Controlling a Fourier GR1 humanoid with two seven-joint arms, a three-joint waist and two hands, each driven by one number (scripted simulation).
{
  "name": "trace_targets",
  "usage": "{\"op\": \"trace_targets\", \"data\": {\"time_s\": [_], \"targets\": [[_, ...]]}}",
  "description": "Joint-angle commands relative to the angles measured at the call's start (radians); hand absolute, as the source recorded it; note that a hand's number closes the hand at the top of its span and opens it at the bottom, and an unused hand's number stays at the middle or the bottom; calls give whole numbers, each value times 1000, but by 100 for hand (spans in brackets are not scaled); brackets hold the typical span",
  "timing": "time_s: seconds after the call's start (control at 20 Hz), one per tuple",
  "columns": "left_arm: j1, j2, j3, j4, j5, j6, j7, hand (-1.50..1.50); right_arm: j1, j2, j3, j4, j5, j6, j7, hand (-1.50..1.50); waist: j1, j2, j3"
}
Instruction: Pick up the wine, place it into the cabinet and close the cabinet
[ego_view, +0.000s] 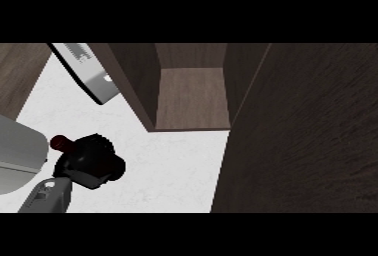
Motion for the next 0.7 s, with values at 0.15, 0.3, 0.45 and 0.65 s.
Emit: {"op": "trace_targets", "data": {"time_s": [0.15, 0.3, 0.45, 0.65], "targets": [[157, -119, 63, -91, 48, 216, -159, 150, 43, -29, 6, -110, 78, -22, 7, -150, 20, -7, 1], [176, -116, 51, -170, 59, 199, -155, 150, 60, -52, -16, -179, 86, -20, 54, -150, 19, -3, 2], [200, -177, 7, -240, 57, 212, -100, 150, 80, -88, -19, -196, 87, -6, 46, -150, 17, -3, 2], [239, -200, -24, -335, 96, 149, -32, 150, 85, -78, 14, -186, 115, -40, 19, -150, 13, -6, 2]]}}
